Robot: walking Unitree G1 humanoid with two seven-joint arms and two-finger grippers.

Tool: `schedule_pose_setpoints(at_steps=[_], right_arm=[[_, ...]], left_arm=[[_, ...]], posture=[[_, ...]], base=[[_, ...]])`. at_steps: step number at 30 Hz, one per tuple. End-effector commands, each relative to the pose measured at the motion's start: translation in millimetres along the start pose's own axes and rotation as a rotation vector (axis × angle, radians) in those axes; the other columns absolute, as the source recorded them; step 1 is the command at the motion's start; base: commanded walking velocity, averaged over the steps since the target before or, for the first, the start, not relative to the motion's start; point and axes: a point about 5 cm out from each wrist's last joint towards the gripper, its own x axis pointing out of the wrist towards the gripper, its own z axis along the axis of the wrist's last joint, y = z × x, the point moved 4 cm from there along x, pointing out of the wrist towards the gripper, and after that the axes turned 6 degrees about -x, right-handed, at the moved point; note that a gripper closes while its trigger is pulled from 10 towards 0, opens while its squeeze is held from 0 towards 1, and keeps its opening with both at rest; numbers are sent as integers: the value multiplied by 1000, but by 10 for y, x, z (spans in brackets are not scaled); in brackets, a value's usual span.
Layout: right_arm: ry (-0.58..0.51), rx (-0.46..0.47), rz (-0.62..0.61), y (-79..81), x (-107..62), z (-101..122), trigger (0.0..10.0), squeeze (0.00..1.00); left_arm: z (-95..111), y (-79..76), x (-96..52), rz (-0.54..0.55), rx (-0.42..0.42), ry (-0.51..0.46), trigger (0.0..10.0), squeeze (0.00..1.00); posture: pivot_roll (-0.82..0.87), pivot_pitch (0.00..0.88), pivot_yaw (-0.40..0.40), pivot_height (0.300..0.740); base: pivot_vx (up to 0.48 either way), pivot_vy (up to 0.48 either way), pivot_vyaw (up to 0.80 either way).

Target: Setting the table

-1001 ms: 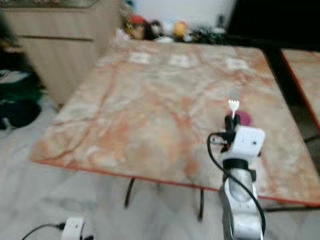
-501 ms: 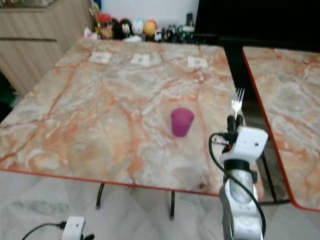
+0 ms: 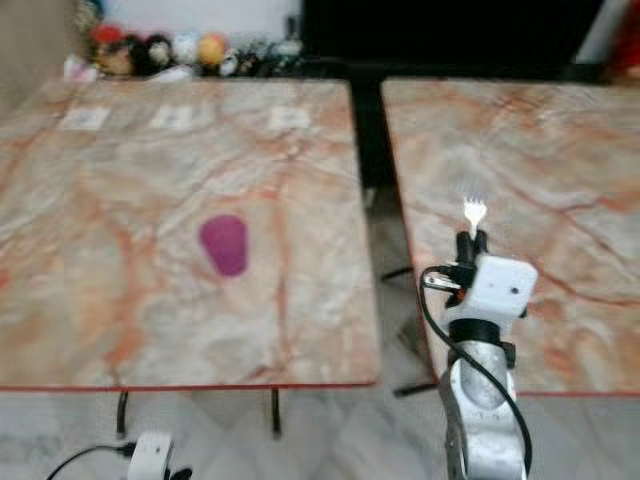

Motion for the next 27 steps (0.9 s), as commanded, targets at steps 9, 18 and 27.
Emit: schedule_pose_setpoints(at_steps=[9,18,27], right_arm=[[-27,-21,-9,-30,16,56,10000,0],[-29,-21,-16,-44,22,57,10000,0],[-48,-48,-57,-197,86,109,10000,0]], left_arm=[[-98,-35,-16,-5,-5,27,10000,0],[-97,-26,-17,-7,-2,29,10000,0],[-95,-19,-18,-7,1,29,10000,0]], posture=[[-134,98,35,740],[-135,99,41,740],[-139,99,45,740]], base=[[0,-479,-47],[0,-472,0],[0,-472,0]])
